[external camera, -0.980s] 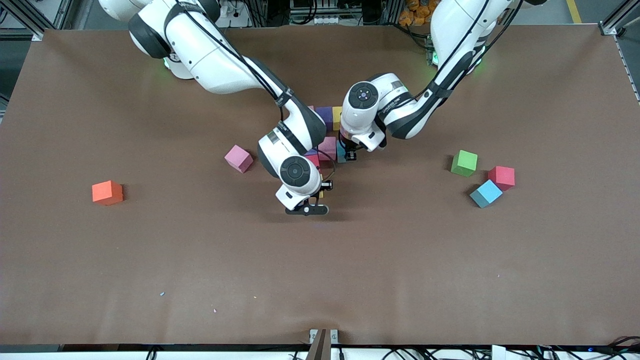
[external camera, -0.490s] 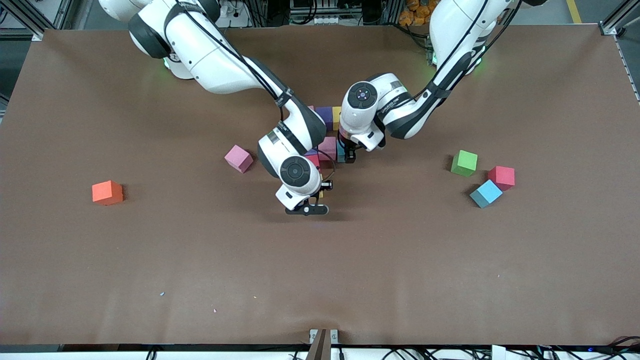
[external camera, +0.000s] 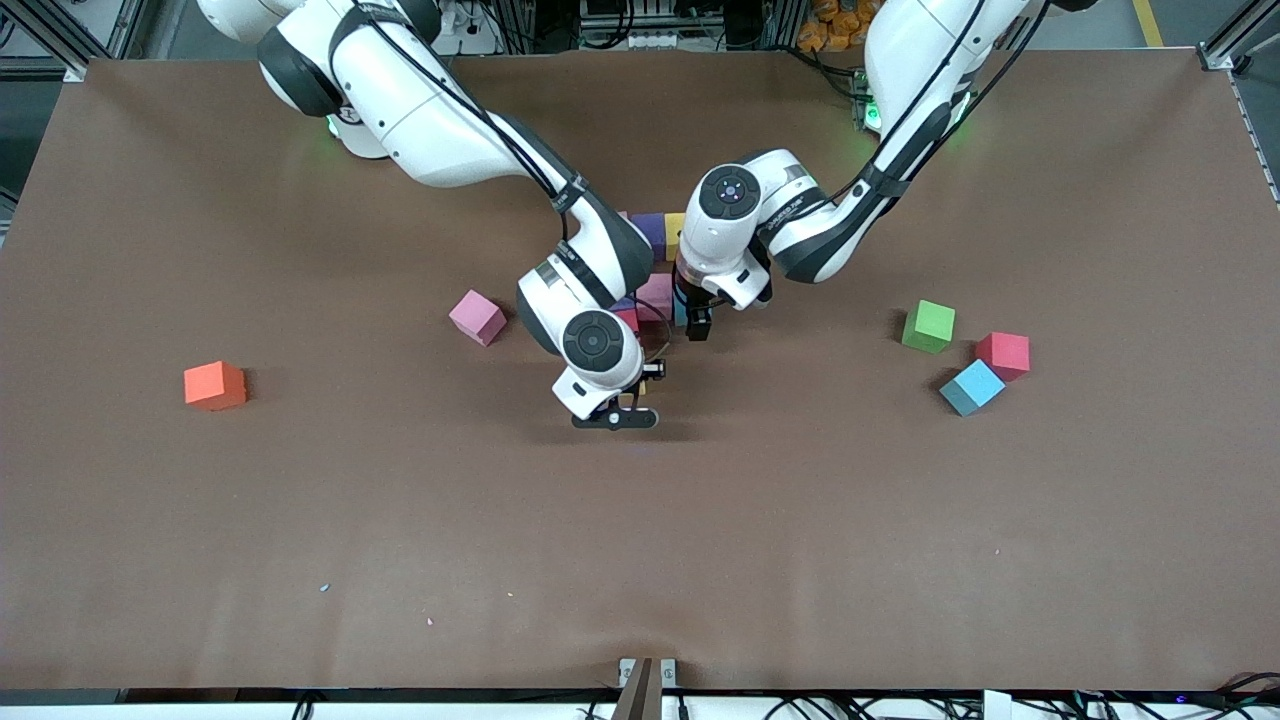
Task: Arrange 11 blocks into digit 3
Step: 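Release the cyan cube on pink while the right gripper places yellow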
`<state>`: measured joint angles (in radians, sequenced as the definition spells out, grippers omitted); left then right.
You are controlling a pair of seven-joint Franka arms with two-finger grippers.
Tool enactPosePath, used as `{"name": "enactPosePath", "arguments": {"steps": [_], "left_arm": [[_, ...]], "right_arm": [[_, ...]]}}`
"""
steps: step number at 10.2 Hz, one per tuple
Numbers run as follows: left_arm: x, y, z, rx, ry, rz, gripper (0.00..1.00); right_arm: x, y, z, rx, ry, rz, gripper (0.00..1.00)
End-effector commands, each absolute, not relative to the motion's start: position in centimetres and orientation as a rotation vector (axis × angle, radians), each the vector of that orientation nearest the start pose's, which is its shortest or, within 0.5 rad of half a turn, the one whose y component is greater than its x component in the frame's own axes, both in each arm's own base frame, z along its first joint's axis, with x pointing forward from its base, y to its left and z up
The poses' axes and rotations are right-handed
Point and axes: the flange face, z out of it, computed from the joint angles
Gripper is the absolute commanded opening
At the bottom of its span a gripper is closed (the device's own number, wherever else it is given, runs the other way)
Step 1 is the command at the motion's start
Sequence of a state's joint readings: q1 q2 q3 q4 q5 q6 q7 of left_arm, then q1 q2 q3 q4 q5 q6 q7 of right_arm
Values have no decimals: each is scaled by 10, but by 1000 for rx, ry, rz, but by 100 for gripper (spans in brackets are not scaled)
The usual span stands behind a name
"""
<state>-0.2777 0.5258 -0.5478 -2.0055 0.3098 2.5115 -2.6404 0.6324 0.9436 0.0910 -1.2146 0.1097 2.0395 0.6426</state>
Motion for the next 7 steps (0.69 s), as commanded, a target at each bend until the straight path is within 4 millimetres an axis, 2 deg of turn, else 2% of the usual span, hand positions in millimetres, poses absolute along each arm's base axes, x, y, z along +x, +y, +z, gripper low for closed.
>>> {"name": "enactPosePath", "arguments": {"steps": [1, 2, 3, 4, 5, 6, 7], "left_arm": [[426, -440, 280, 2070, 2187, -35, 100], [427, -437, 294, 2118, 2157, 9, 100], [439, -428, 310, 2122, 2144, 42, 100], [452, -420, 318, 2158, 2117, 60, 100], [458, -418, 325, 2226, 2069, 78, 100], [476, -406, 333, 2228, 2062, 91, 100], [496, -385, 337, 2214, 2066, 98, 100]], "right_arm": [[560, 486, 189, -3096, 0, 311, 16], [560, 486, 191, -3096, -3, 309, 28], [562, 485, 194, -3093, -4, 303, 70], [561, 486, 195, -3092, 0, 302, 100], [561, 488, 200, -3085, 2, 296, 100], [561, 489, 203, -3075, 9, 295, 100], [562, 491, 210, -3067, 11, 285, 100]]}}
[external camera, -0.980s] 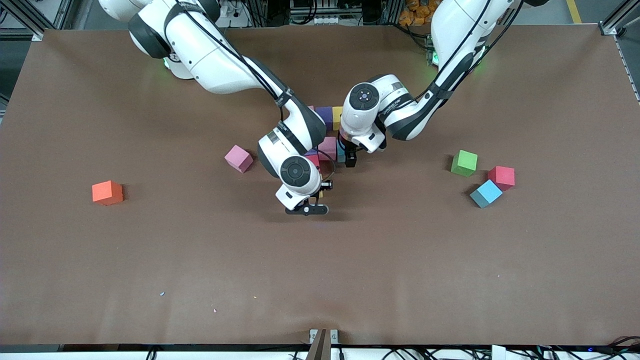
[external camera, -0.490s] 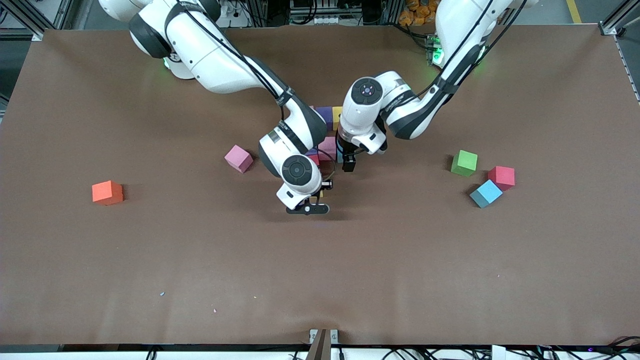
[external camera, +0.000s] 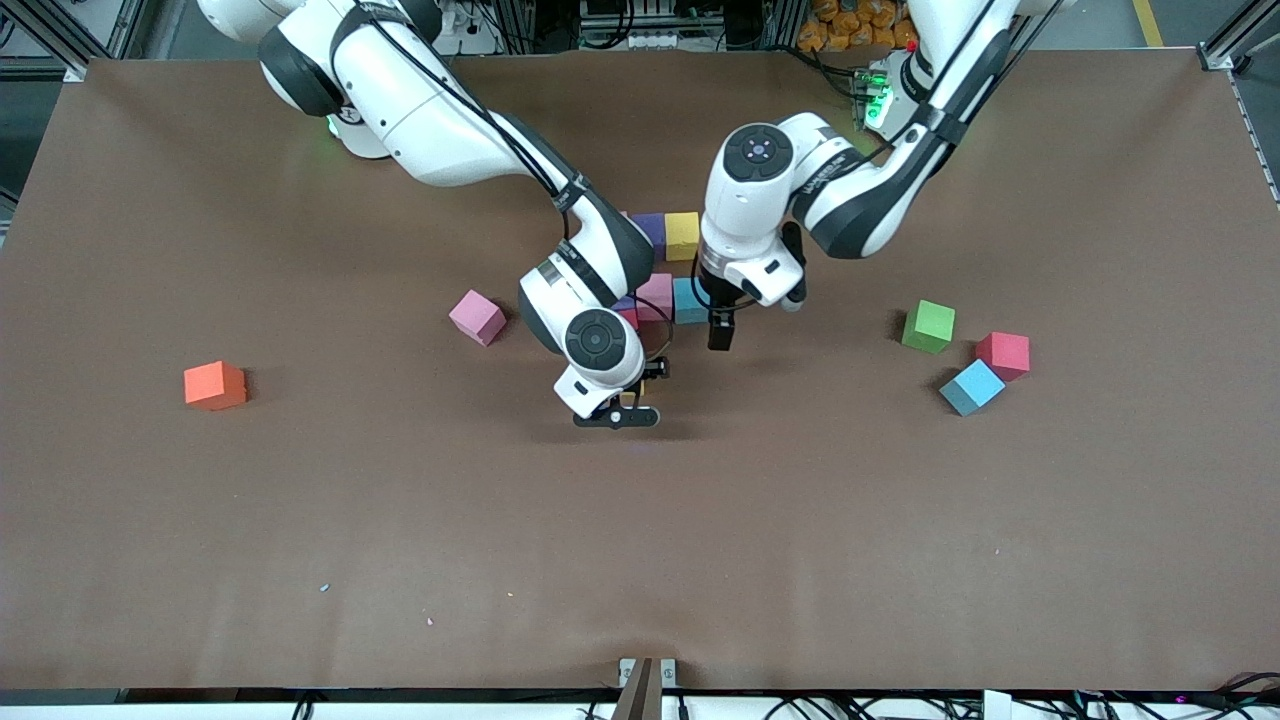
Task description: Arrange 11 blocks into digit 3
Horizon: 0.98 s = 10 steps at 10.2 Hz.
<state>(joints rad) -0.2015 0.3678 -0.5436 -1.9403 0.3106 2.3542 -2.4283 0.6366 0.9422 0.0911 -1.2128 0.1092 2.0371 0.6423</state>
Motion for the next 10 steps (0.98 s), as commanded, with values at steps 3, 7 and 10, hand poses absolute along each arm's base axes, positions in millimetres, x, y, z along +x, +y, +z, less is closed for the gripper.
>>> {"name": "enactPosePath", "arguments": {"steps": [3, 7, 10], "left_arm": [[530, -348, 339, -2472, -2112, -114, 100], [562, -294, 342, -2556, -1921, -126, 100], [583, -220, 337, -2538, -1765, -84, 100]], "right_arm": [[563, 497, 238, -3036, -6, 254, 100], [587, 467, 277, -3022, 0, 240, 100], [611, 422, 303, -3038, -100, 248, 100]]}}
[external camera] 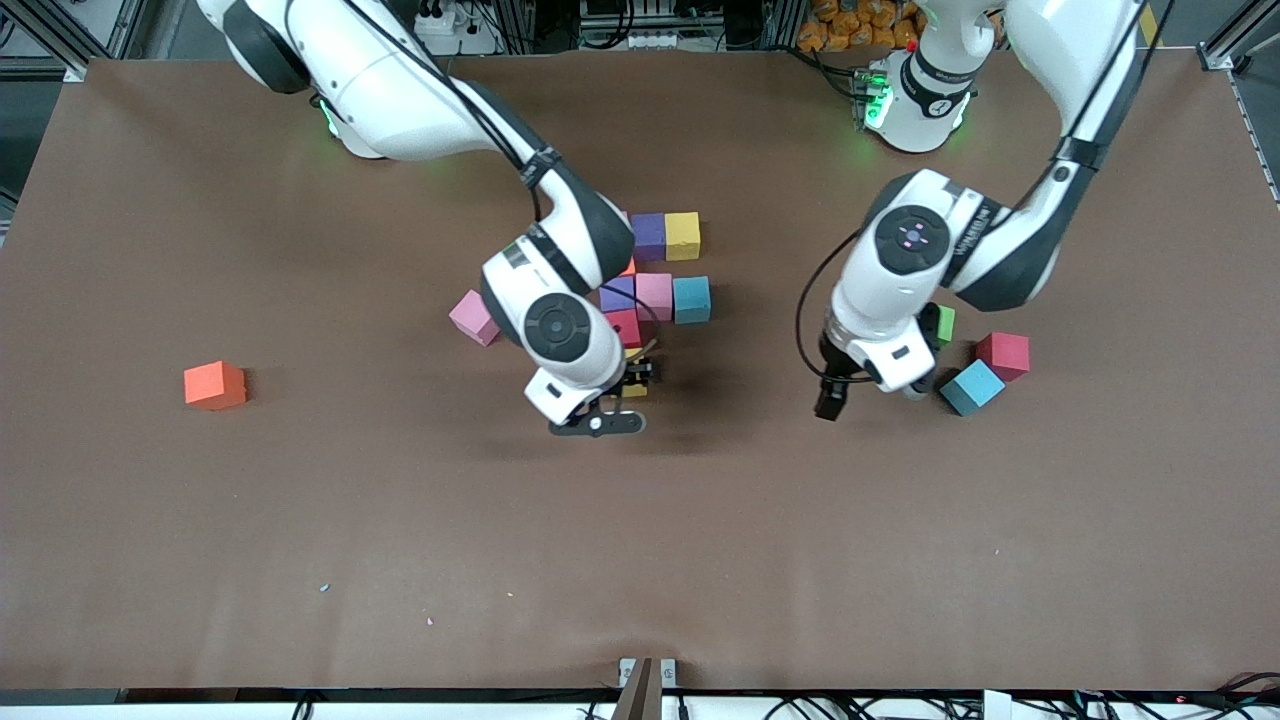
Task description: Arrange 11 blocks into digit 3
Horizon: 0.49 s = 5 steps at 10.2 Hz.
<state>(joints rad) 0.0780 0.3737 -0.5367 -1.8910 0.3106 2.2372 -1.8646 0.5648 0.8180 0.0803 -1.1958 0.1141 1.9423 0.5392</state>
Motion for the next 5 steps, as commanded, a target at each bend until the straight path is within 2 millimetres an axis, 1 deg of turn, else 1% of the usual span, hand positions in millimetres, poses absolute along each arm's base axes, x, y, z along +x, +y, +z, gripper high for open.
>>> {"name": "enactPosePath", "arguments": {"steps": [1, 2, 3, 4, 5], "left_arm": [[590, -181, 341, -2570, -1635, -54, 100], [599, -144, 343, -2613, -1550, -35, 100], [605, -112, 343, -2656, -1472, -18, 100], [608, -85, 339, -2691, -1393, 4, 100], [611, -60, 337, -2727, -1322, 23, 100]], "right_arm": [[618, 400, 310, -3037, -142, 262, 100], [619, 382, 324, -3036, -139, 255, 100], [615, 373, 339, -3041, -141, 243, 100], [616, 347, 350, -3063, -184, 226, 100], [618, 311, 359, -3063, -208, 232, 100]]}}
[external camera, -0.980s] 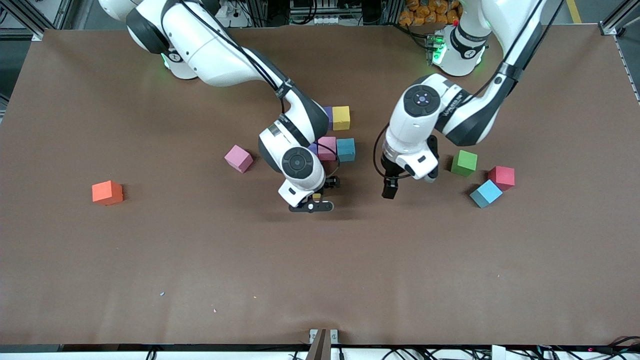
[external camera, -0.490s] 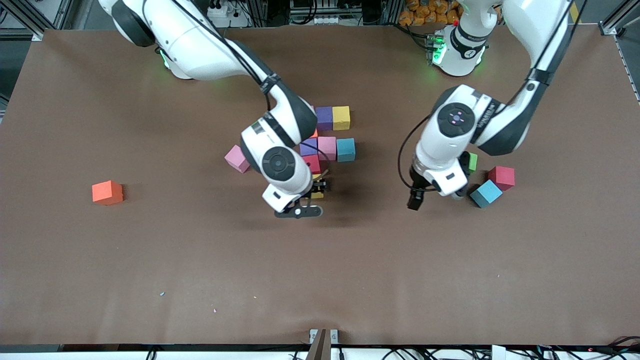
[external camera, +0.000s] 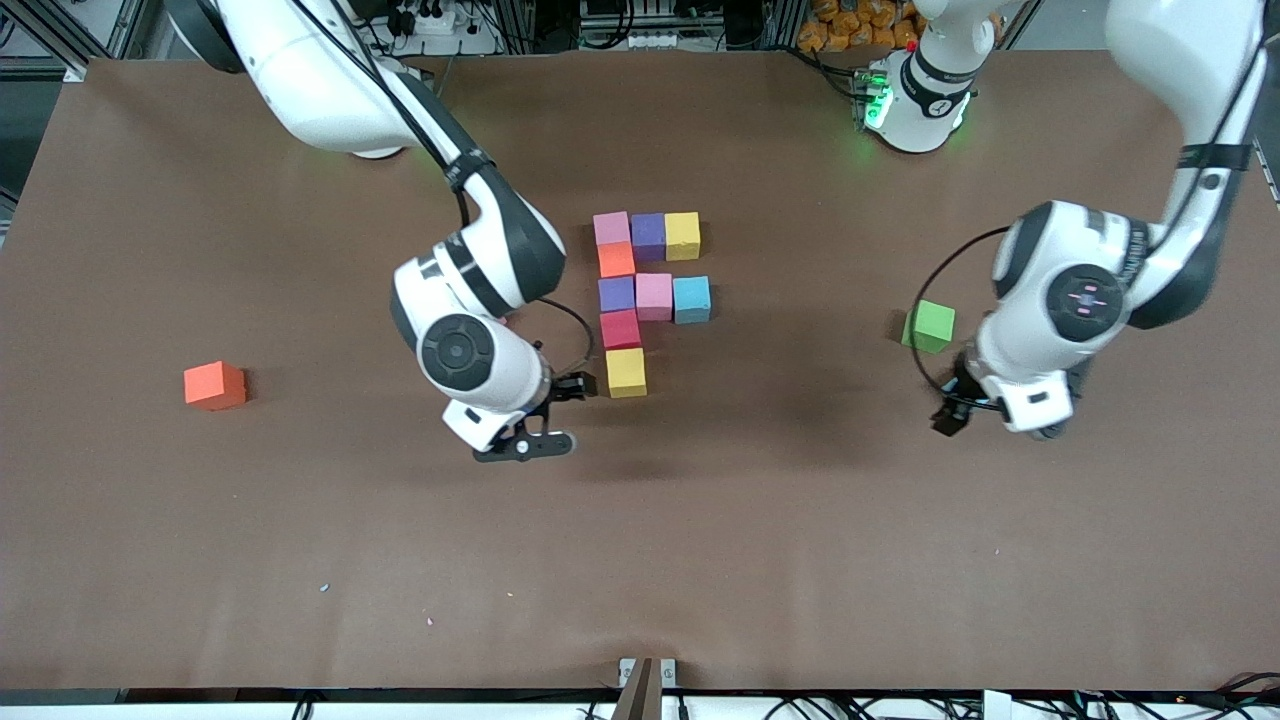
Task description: Arrange 11 blocks into digit 3
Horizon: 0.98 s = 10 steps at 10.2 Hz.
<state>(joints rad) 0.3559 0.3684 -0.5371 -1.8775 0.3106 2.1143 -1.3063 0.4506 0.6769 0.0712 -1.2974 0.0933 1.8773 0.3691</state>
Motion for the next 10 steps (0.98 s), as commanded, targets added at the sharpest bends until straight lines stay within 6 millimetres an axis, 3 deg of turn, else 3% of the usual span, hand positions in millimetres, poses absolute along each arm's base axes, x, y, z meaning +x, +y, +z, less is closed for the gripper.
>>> {"name": "enactPosePath", "arguments": {"steps": [1, 3, 7, 9, 10], "left_arm": [[613, -29, 334, -2769, -1232, 45, 100], [612, 41, 325, -2871, -1002, 100, 100], [611, 124, 301, -2990, -720, 157, 100], [618, 119, 304, -3042, -498, 145, 100], [621, 103, 304, -3068, -344, 149, 100]], "right_arm": [[620, 280, 366, -3065, -208, 232, 100], [611, 219, 381, -3083, -186, 241, 100], [594, 129, 419, -3095, -166, 198, 100], [573, 88, 446, -3090, -113, 150, 100], [554, 73, 461, -3091, -75, 124, 100]]}}
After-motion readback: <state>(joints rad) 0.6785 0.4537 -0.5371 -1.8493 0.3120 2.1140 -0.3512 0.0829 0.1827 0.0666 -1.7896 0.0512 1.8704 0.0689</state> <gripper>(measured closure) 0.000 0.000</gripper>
